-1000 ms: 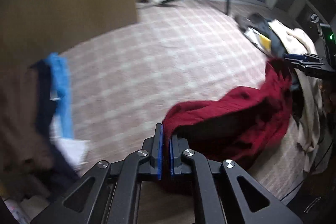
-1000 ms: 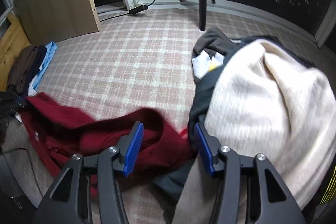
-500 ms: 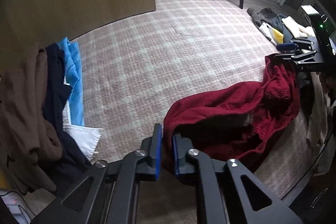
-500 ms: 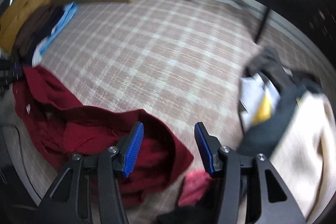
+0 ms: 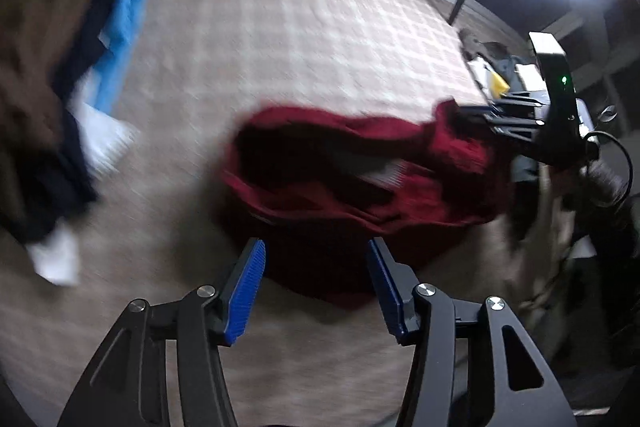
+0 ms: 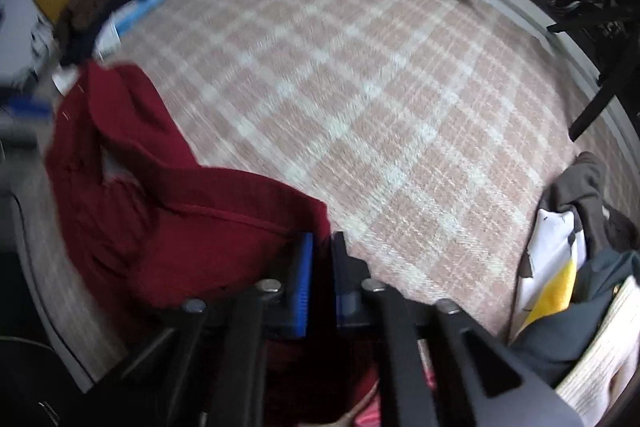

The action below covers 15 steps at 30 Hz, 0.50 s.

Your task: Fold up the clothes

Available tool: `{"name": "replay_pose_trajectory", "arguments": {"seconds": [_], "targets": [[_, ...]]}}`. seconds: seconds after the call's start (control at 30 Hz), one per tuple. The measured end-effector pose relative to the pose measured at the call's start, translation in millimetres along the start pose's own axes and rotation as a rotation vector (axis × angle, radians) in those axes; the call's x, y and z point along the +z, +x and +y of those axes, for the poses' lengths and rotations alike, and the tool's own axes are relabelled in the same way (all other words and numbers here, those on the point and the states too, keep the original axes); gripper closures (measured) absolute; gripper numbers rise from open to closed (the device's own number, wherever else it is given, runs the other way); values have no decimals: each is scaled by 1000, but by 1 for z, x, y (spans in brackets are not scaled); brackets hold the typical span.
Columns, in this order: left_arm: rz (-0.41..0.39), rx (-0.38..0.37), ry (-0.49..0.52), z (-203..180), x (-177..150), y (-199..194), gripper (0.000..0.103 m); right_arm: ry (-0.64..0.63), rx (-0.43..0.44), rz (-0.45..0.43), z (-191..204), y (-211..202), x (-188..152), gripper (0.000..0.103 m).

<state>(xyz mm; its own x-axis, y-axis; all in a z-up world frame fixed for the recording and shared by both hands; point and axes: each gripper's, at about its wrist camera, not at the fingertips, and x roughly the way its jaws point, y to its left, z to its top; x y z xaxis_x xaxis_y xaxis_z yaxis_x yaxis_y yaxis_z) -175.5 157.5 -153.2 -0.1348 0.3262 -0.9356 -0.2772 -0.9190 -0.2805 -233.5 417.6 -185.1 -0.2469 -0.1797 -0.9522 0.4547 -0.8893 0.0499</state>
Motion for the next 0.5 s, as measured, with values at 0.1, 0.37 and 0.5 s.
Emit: {"name": "replay_pose_trajectory", "arguments": {"seconds": [0.1, 0.37, 0.5], "targets": [[48, -35, -58, -16, -3, 16, 52, 15, -3, -45, 4, -12, -5, 94], [56, -50, -201, -21, 6, 20, 52, 13, -6, -91, 11, -27, -19, 94], [36, -63, -235, -20, 10, 17, 51, 26, -7, -105, 7, -26, -20, 94]]}}
